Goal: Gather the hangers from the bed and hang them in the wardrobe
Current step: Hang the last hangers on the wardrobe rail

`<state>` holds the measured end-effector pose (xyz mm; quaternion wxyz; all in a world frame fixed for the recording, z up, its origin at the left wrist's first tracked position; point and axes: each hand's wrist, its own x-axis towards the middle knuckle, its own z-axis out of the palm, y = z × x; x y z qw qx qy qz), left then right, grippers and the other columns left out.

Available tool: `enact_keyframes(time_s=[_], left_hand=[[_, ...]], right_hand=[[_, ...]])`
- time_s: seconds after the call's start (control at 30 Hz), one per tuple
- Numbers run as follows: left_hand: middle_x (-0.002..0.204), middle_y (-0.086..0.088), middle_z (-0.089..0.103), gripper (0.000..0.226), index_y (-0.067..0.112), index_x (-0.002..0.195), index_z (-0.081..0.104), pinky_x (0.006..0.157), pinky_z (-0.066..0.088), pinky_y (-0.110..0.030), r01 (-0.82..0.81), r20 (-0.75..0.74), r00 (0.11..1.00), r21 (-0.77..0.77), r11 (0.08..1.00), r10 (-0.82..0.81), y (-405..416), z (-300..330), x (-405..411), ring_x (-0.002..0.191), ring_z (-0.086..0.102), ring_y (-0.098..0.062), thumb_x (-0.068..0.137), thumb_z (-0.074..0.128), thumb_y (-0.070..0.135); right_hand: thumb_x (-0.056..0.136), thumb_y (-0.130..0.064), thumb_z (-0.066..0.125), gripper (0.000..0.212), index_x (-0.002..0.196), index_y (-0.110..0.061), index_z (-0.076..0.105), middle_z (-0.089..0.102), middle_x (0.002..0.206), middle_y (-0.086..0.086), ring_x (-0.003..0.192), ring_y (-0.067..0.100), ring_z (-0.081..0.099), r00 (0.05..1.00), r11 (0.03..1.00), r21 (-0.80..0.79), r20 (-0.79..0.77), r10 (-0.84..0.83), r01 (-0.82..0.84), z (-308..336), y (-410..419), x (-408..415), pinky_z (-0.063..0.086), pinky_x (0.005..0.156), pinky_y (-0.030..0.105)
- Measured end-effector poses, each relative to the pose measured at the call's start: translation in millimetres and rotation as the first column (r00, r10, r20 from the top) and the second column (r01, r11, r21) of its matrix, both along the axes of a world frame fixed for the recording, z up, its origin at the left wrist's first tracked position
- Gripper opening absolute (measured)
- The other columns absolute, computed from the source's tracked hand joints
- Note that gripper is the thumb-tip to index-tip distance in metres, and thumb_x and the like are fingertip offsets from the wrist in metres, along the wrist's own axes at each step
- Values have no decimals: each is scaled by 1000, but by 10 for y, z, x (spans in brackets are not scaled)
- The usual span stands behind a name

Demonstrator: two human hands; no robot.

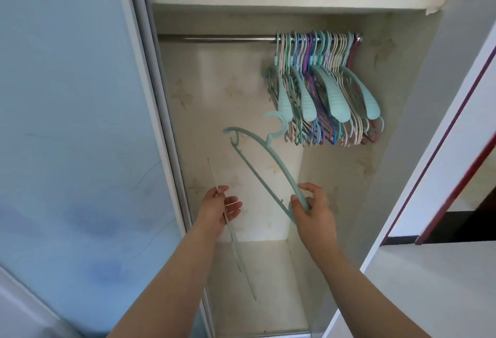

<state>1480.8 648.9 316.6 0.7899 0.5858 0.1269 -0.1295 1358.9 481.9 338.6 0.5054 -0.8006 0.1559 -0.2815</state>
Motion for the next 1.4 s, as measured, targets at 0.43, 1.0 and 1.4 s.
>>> enact_keyframes(time_s=[0.43,1.0,1.4], left_hand=[[76,-1,72,15,15,100,46,41,39,-16,55,204,975,147,988,-84,73,687,420,37,56,-12,103,33,22],[86,1,73,22,16,104,54,38,28,-17,140,251,951,169,976,-180,43,1132,872,38,41,-10,101,32,16],[71,0,46,23,15,104,48,36,15,-12,152,162,974,68,986,-161,-152,1186,982,47,24,-11,98,27,9]], right_hand=[[99,-32,45,43,142,-28,43,56,130,-3,111,18,56,976,958,-225,84,203,-180,928,315,797,50,93,43],[97,-13,36,45,138,-22,50,42,142,16,70,27,62,981,936,-302,-127,147,-180,1973,293,2056,55,43,26],[100,-15,35,42,139,-23,48,28,147,13,89,27,59,990,985,-173,-143,-11,-14,1666,107,1929,60,65,36]])
